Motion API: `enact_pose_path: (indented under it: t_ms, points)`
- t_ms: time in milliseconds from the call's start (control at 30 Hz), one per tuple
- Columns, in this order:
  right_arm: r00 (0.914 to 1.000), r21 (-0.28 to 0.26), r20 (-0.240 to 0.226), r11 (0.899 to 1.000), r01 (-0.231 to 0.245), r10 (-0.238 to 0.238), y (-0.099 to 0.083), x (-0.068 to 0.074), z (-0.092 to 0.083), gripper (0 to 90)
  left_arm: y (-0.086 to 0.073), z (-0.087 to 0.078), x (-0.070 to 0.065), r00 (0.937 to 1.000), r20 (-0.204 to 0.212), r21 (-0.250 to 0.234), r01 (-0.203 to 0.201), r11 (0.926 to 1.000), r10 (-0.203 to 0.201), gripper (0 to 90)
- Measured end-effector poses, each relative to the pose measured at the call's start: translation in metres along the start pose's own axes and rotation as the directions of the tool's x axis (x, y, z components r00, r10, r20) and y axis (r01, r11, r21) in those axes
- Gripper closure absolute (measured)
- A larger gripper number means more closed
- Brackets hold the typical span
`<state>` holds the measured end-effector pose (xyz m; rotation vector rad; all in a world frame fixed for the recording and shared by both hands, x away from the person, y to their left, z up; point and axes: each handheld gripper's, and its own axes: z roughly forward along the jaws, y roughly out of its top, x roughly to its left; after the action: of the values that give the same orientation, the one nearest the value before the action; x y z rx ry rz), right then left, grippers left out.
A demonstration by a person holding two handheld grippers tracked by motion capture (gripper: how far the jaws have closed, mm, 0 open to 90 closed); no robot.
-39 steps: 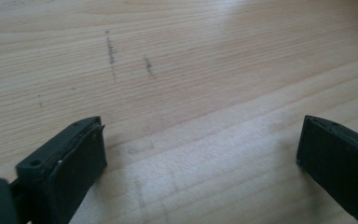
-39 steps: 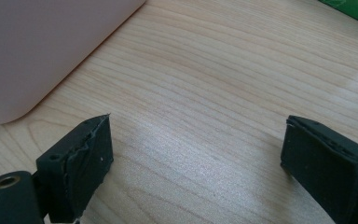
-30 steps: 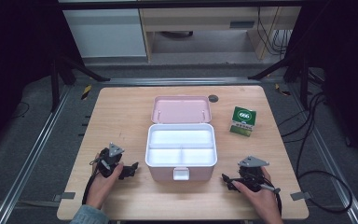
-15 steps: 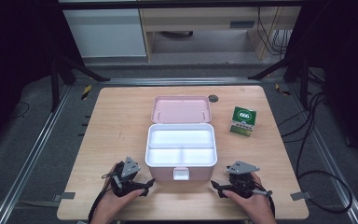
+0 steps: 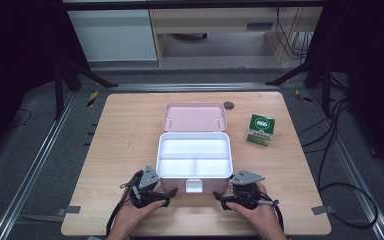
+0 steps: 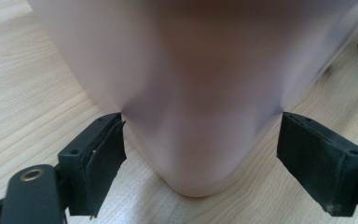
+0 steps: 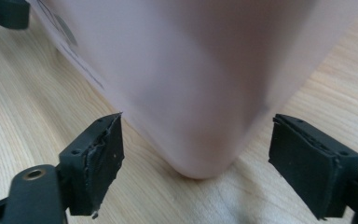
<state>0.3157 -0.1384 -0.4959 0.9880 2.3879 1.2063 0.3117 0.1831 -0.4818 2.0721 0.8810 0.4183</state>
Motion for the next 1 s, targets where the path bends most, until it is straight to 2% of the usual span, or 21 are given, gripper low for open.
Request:
enact_pose_path:
  t_ms: [67,367,533,767,1000]
  points:
    - [1.0000,-0.008,-0.002,1.000,-0.002,0.002,0.001,0.000,0.000,18.4,0.001,0.001,0.001,0.9999,0.010,-0.006,0.009,0.9999,-0.009,15.3]
    - [0.9991,-0.009,0.039,1.000,-0.016,0.017,-0.001,-0.008,-0.003,19.4,0.012,0.018,0.004,0.9998,0.014,-0.018,-0.012,0.9998,0.012,14.7]
    - [0.9976,-0.007,0.064,1.000,-0.026,0.026,-0.003,-0.014,-0.005,19.7,0.018,0.026,-0.001,0.9997,0.009,-0.017,-0.022,0.9996,0.022,15.4]
    - [0.9958,-0.012,0.082,0.999,-0.040,0.041,-0.005,-0.023,-0.009,20.8,0.020,0.029,-0.007,0.9996,0.006,-0.018,-0.028,0.9994,0.029,18.1]
    - [0.9946,-0.012,0.090,0.999,-0.050,0.051,-0.005,-0.026,-0.010,21.3,0.020,0.030,-0.008,0.9992,0.007,-0.015,-0.039,0.9991,0.039,20.2]
